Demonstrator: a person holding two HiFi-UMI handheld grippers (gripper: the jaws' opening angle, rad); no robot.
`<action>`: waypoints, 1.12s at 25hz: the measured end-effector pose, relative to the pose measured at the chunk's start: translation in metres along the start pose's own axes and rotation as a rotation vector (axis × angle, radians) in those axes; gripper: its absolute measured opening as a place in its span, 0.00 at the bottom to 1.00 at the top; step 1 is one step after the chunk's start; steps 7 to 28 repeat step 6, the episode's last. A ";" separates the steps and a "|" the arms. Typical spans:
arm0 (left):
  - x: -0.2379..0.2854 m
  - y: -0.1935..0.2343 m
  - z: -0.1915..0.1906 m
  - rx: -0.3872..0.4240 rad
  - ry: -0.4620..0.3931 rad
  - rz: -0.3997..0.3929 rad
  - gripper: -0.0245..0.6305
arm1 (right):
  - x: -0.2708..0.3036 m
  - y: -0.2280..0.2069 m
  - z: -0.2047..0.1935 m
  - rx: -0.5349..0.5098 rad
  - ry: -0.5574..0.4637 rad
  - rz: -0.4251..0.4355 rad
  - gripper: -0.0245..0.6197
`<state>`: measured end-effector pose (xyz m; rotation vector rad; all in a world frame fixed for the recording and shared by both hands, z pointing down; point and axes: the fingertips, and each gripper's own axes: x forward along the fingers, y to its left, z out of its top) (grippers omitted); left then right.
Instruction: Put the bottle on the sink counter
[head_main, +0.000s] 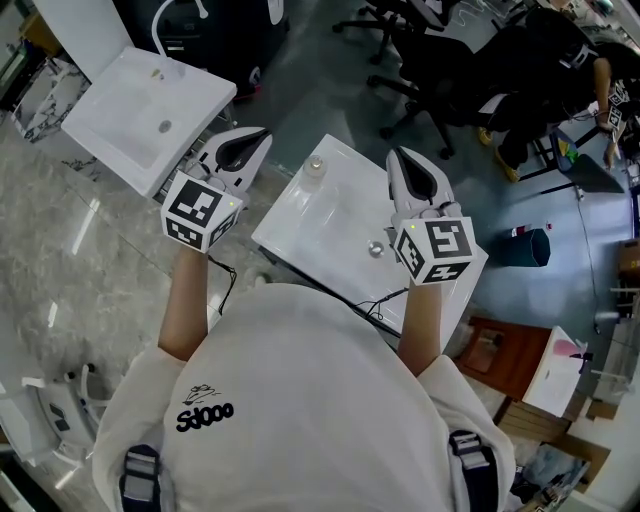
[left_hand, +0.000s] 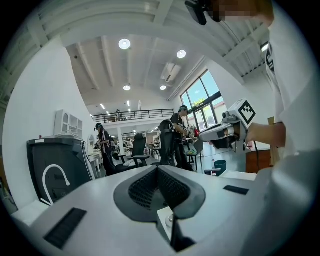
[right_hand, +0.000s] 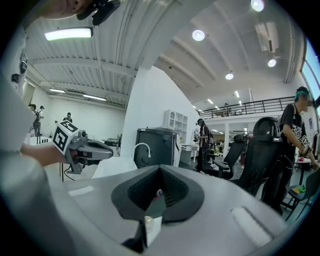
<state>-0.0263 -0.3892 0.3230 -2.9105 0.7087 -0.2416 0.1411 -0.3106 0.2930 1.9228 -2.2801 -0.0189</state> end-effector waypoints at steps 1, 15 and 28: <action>0.000 0.000 -0.001 -0.001 0.005 0.000 0.05 | 0.000 0.000 -0.001 0.000 0.002 0.001 0.05; 0.002 -0.002 -0.011 -0.022 0.027 -0.004 0.05 | 0.001 0.002 -0.006 0.003 0.015 0.010 0.05; 0.002 -0.002 -0.011 -0.022 0.027 -0.004 0.05 | 0.001 0.002 -0.006 0.003 0.015 0.010 0.05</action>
